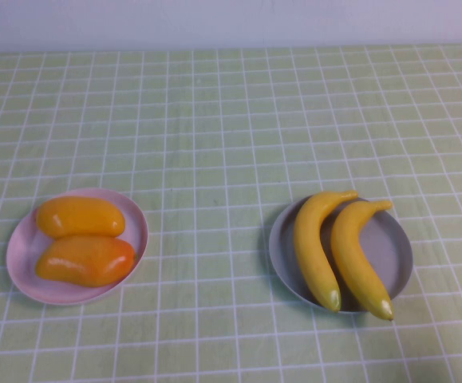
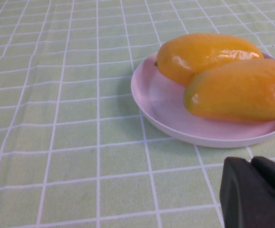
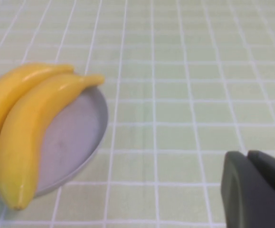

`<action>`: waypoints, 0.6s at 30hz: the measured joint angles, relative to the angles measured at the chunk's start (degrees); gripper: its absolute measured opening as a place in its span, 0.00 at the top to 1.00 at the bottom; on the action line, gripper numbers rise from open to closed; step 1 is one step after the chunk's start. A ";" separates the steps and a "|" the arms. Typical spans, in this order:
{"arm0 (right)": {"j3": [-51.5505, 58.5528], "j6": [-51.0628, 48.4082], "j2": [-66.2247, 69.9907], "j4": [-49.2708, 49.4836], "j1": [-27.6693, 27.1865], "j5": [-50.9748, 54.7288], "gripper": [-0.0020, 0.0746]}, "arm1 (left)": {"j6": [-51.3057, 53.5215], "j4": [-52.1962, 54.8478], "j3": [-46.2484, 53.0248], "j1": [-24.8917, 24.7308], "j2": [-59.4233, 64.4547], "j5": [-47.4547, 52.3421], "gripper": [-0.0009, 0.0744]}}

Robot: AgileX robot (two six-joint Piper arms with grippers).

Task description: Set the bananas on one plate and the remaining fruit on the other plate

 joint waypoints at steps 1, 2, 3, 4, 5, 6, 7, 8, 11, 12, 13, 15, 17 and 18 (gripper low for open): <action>1.37 0.00 -2.98 0.00 -0.49 -0.31 0.99 | 0.00 0.00 0.00 0.00 0.00 0.00 0.99; 2.59 0.00 -5.80 0.00 -0.79 -0.57 0.99 | 0.00 0.00 0.00 0.00 0.00 0.00 0.99; 3.48 0.00 -7.87 0.00 -0.97 -0.66 0.99 | 0.00 0.00 0.00 0.00 0.00 0.00 0.99; 4.50 0.00 -10.26 0.12 -1.21 -0.66 0.99 | 0.00 0.00 0.00 0.00 0.00 0.00 0.99; 5.39 0.00 -12.42 0.12 -1.29 -0.76 0.99 | 0.00 0.00 0.00 0.00 0.00 0.00 0.99; 6.22 0.00 -14.02 0.12 -1.37 -0.72 0.99 | 0.00 0.00 0.00 0.00 0.00 0.00 0.99; 7.05 0.00 -15.98 0.12 -1.37 -0.72 0.99 | 0.00 0.00 0.00 0.00 0.00 0.00 0.99; 7.86 0.00 -17.86 0.12 -1.37 -0.72 0.99 | 0.00 0.00 0.00 0.00 0.00 0.00 0.99; 9.97 0.00 -23.35 0.12 -1.37 -0.72 0.99 | 0.00 0.00 0.00 0.00 0.00 0.00 0.99; 10.31 0.00 -24.70 0.12 -1.37 -0.72 0.99 | 0.00 0.00 0.00 0.00 0.00 0.00 0.99; 10.49 0.00 -25.93 0.12 -1.37 -0.72 0.99 | 0.00 0.00 0.00 0.00 0.00 0.00 0.99; 10.49 0.00 -26.82 0.12 -1.37 -0.55 0.99 | 0.00 0.00 0.00 0.00 0.00 0.00 0.99; 10.49 0.00 -26.84 0.67 -1.37 -0.33 0.99 | 0.00 0.00 0.00 0.00 0.00 0.00 0.99; 10.49 0.00 -26.84 0.99 -1.37 -0.33 0.99 | 0.00 0.00 0.00 0.00 0.00 0.00 0.99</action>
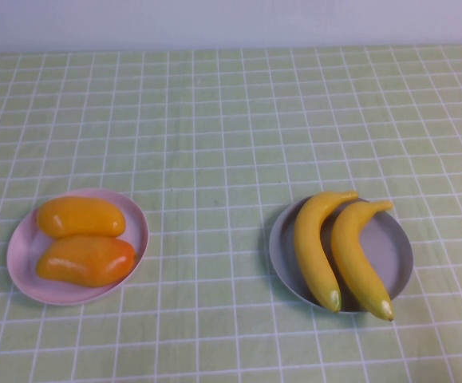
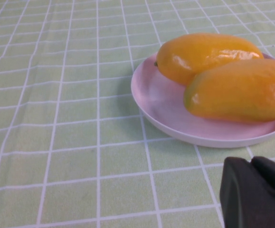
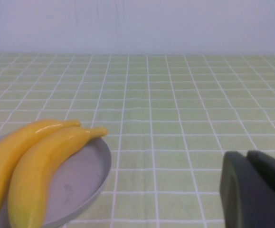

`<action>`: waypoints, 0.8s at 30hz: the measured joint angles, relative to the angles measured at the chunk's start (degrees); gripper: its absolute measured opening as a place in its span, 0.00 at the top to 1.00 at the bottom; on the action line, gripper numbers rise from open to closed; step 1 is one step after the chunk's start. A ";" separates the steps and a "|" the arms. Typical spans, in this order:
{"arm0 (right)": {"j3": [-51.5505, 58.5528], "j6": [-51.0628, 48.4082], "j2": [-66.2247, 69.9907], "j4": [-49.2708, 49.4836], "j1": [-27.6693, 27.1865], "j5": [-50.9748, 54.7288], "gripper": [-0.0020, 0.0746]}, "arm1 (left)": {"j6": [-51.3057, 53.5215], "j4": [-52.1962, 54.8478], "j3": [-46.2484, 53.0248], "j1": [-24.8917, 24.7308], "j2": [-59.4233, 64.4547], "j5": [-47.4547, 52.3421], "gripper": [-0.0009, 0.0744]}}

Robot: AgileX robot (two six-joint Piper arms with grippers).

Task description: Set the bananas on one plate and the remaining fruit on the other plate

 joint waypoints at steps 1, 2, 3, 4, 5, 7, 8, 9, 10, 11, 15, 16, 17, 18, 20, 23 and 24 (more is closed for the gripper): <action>0.00 0.00 0.00 0.25 0.00 0.00 0.99 | 0.00 0.00 0.00 0.00 0.00 0.00 0.99; 0.00 0.00 0.00 0.41 0.00 0.00 0.99 | 0.00 0.00 0.00 0.00 0.00 0.00 0.99; 0.00 0.00 0.00 0.57 0.00 0.09 0.99 | 0.00 0.00 0.00 0.00 0.00 0.00 0.99; 0.00 0.00 0.00 0.68 0.00 0.09 0.99 | 0.00 0.00 0.00 0.00 0.00 0.00 0.99; 0.00 0.00 0.00 0.68 0.00 0.12 0.99 | 0.00 0.00 0.00 0.00 0.00 0.00 0.99; 0.00 0.00 0.00 0.90 0.00 0.22 0.99 | 0.00 0.00 0.00 0.00 0.00 0.00 0.99; 0.00 0.29 0.00 0.45 0.00 0.61 0.99 | 0.00 0.00 0.00 0.00 0.00 0.00 0.99; 0.00 1.06 0.00 -0.63 0.00 1.02 0.99 | 0.00 0.00 0.00 0.00 0.00 0.00 0.99; 0.00 3.31 0.00 -2.95 0.00 1.67 0.99 | 0.00 0.00 0.00 0.00 0.00 0.00 0.99; 0.00 6.54 0.00 -5.81 0.00 2.52 0.99 | 0.00 0.00 0.00 0.00 0.00 0.00 0.99; 0.00 14.97 0.00 -13.16 0.00 6.69 0.99 | 0.00 0.00 0.00 0.00 0.00 0.00 0.99; 0.00 15.08 0.00 -13.79 0.00 7.13 0.99 | 0.00 0.00 0.00 0.00 0.00 0.00 0.99; 0.00 15.08 0.00 -14.16 0.00 7.36 0.99 | 0.00 0.00 0.00 0.00 0.00 0.00 0.99; 0.00 15.08 0.00 -14.30 0.00 7.51 0.99 | 0.00 0.00 0.00 0.00 0.00 0.00 0.99; 0.00 15.08 0.00 -14.52 0.00 7.60 0.99 | 0.00 0.00 0.00 0.00 0.00 0.00 0.99; 0.00 15.08 0.00 -14.52 0.00 7.74 0.99 | 0.00 0.00 0.00 0.00 0.00 0.00 0.99; 0.00 15.08 0.00 -14.52 0.00 7.74 0.99 | 0.00 0.00 0.00 0.00 0.00 0.00 0.99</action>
